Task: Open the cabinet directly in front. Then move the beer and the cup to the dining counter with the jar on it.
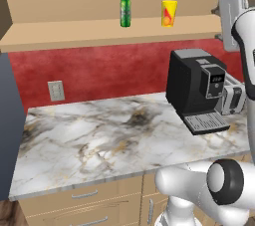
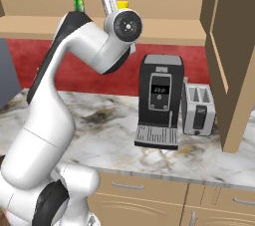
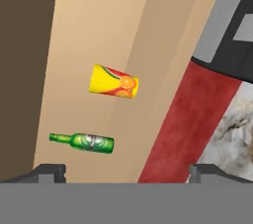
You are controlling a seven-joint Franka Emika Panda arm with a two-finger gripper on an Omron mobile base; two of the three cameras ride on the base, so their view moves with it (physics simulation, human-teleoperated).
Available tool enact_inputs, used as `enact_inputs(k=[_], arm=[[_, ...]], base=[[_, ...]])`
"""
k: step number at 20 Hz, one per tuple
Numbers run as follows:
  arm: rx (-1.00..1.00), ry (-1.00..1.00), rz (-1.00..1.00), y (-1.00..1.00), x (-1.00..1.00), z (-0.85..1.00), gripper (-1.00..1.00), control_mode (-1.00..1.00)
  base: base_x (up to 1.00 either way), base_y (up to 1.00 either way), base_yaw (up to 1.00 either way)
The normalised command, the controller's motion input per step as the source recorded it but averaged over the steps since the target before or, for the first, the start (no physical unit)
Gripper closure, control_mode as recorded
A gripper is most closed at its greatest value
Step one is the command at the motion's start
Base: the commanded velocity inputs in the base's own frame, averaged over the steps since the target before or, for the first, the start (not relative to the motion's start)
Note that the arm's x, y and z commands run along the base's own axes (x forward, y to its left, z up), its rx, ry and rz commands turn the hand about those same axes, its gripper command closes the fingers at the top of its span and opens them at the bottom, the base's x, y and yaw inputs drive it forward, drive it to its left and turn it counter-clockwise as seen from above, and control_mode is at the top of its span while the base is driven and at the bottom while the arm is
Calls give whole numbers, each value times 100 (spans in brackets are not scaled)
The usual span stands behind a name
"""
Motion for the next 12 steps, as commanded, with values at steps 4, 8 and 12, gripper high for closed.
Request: enact_inputs(k=[4, 8, 12], arm=[[2, 0, 4, 6, 15, 2, -100, -100], [1, 0, 3, 7, 16, 7, -100, -100], [0, 0, 1, 8, 17, 9, -100, -100]], base=[[0, 0, 0], [0, 0, 0], [0, 0, 0]])
